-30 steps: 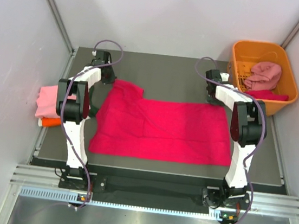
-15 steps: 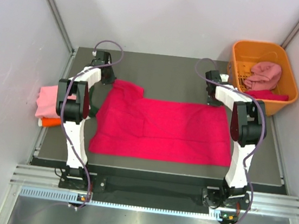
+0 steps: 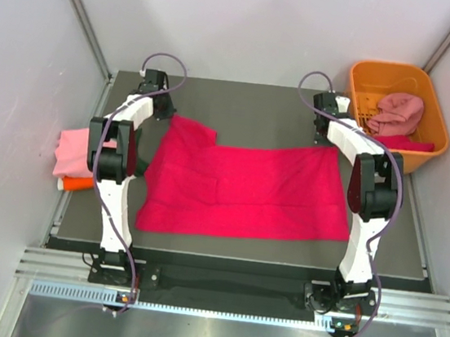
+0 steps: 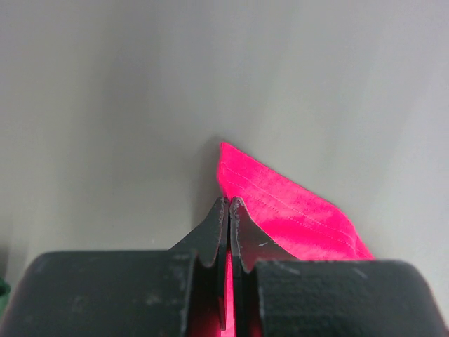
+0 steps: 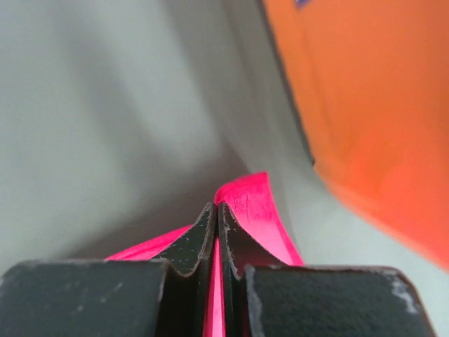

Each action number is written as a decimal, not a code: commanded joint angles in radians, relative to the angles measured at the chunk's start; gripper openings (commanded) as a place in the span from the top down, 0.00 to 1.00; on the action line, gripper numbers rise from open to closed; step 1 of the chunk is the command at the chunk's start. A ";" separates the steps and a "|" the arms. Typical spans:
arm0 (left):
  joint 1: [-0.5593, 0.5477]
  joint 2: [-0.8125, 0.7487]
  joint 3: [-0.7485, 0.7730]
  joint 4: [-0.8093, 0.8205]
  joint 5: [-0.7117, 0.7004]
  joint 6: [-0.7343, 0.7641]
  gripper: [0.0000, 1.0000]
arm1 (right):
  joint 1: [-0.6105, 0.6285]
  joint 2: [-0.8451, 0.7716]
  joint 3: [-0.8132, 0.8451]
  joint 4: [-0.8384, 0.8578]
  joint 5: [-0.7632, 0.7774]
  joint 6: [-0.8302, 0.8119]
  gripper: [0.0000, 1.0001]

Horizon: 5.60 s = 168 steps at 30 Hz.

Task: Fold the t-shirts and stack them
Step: Fold the tshirt

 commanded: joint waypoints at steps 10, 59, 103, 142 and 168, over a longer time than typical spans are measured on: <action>-0.001 -0.039 0.008 0.027 0.034 0.011 1.00 | -0.024 -0.024 0.069 0.005 -0.005 -0.003 1.00; -0.133 -1.127 -0.894 0.284 -0.171 0.071 1.00 | -0.045 -0.538 -0.501 0.106 -0.118 0.033 1.00; -0.152 -1.641 -1.227 -0.131 0.003 -0.295 1.00 | -0.076 -0.705 -0.757 0.178 -0.101 0.124 0.95; 0.008 -1.204 -1.035 0.011 0.051 -0.308 0.28 | 0.373 -0.572 -0.568 0.469 -0.773 0.228 0.40; 0.054 -0.761 -0.943 0.013 -0.071 -0.374 0.41 | 0.596 0.006 -0.211 0.663 -0.922 0.391 0.39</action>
